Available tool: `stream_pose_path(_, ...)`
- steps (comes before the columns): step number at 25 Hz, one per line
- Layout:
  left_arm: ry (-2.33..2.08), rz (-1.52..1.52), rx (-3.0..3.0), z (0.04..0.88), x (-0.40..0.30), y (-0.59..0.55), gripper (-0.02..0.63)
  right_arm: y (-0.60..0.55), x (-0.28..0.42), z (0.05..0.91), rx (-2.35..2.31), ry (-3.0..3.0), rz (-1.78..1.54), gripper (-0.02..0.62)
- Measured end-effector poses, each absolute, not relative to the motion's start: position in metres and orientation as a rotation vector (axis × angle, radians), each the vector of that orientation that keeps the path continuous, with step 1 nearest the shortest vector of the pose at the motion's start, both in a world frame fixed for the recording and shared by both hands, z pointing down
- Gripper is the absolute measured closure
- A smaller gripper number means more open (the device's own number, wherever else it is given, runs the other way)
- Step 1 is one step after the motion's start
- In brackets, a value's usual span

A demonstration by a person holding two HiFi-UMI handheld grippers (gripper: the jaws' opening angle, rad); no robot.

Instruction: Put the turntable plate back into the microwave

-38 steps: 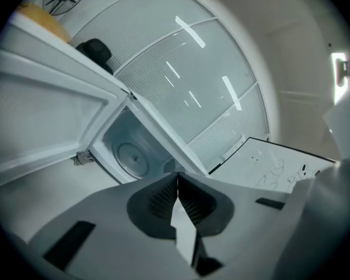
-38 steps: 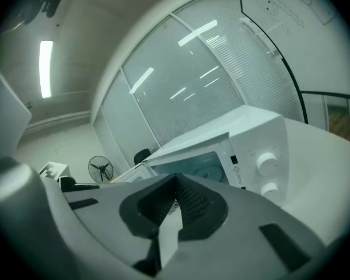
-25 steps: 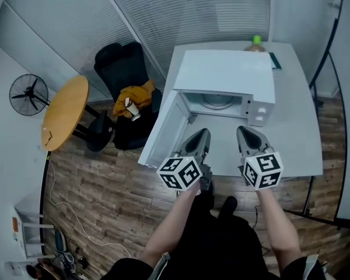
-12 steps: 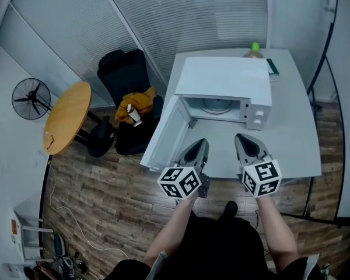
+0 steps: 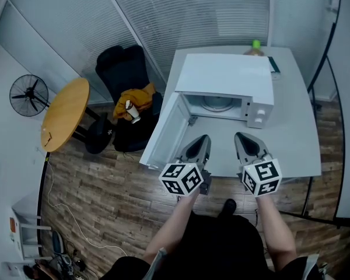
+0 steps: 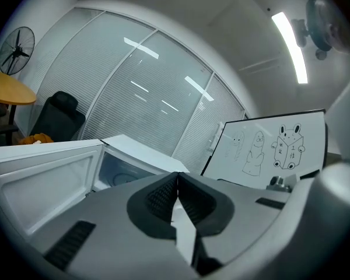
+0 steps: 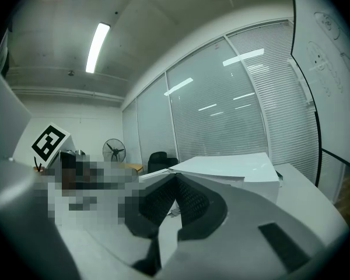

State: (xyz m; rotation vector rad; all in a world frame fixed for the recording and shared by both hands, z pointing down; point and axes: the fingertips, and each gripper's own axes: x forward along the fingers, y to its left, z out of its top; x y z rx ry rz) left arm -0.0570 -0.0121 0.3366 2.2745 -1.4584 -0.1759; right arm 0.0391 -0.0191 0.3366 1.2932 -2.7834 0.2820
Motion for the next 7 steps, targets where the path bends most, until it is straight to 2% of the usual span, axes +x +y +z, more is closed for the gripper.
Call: stream_pose_path(7, -1.442, -0.173, 2.285, 0.3387, -0.0550, -0.0182, 0.606, -0.0251, 0.0399, 0.3392, 1.303, -2.772, 0.282, 0.586)
